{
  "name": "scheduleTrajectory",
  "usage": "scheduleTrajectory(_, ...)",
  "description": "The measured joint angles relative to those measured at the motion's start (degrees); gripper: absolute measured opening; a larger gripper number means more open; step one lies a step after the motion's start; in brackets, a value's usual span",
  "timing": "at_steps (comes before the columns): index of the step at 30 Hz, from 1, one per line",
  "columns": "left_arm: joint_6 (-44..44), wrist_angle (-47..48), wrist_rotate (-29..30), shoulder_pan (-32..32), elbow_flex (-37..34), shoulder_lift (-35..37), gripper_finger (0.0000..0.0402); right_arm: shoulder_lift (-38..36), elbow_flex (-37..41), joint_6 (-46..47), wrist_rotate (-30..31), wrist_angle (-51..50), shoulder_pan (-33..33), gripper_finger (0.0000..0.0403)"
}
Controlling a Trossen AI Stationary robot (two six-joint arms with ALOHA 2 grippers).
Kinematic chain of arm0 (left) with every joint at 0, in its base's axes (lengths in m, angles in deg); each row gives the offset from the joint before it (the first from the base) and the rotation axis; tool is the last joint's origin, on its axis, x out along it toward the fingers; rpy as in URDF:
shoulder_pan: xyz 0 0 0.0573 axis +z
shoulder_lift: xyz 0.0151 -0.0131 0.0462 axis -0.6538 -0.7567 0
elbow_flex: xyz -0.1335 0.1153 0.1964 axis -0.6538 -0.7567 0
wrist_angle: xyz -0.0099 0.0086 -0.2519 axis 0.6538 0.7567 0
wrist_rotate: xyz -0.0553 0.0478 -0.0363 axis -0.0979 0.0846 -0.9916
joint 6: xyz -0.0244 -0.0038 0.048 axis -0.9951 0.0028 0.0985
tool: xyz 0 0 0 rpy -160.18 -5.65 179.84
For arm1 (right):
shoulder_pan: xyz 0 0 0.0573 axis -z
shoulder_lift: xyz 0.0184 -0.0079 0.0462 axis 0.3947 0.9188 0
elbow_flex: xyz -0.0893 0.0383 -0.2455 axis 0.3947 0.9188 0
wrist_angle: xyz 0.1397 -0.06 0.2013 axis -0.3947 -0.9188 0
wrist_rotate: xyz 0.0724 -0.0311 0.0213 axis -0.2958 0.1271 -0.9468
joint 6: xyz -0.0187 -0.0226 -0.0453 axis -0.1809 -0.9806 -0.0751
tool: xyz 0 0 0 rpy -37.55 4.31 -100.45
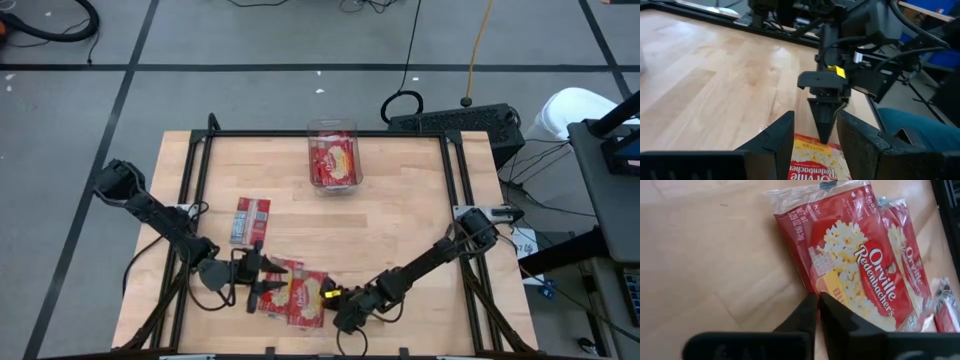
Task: Sort popcorn bags into baskets
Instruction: Put the red popcorn pack into the transparent bin
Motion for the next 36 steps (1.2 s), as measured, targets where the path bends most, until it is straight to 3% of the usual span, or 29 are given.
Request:
scheduleTrajectory(8, -0.47, 3.11, 3.86, 0.00, 0.03, 0.01, 0.0152, 0.00, 0.17, -1.08, 4.14, 4.41, 0.28, 0.0001)
scheduleTrajectory(18, -11.97, 17.59, 4.23, 0.00, 0.07, -0.22, 0.0152, -0.02, 0.17, 0.84, 5.42, 4.95, 0.08, 0.0000)
scheduleTrajectory(31, 1.96, 18.35, -0.90, 0.36, 0.04, -10.09, 0.0152, -0.04, 0.17, 0.92, 5.00, 4.27, 0.17, 0.0000)
scheduleTrajectory(36, 18.25, 18.29, -0.83, 0.66, 1.23, -11.52, 0.0152, -0.12, 0.17, 1.11, 4.78, 3.62, 0.17, 0.0000)
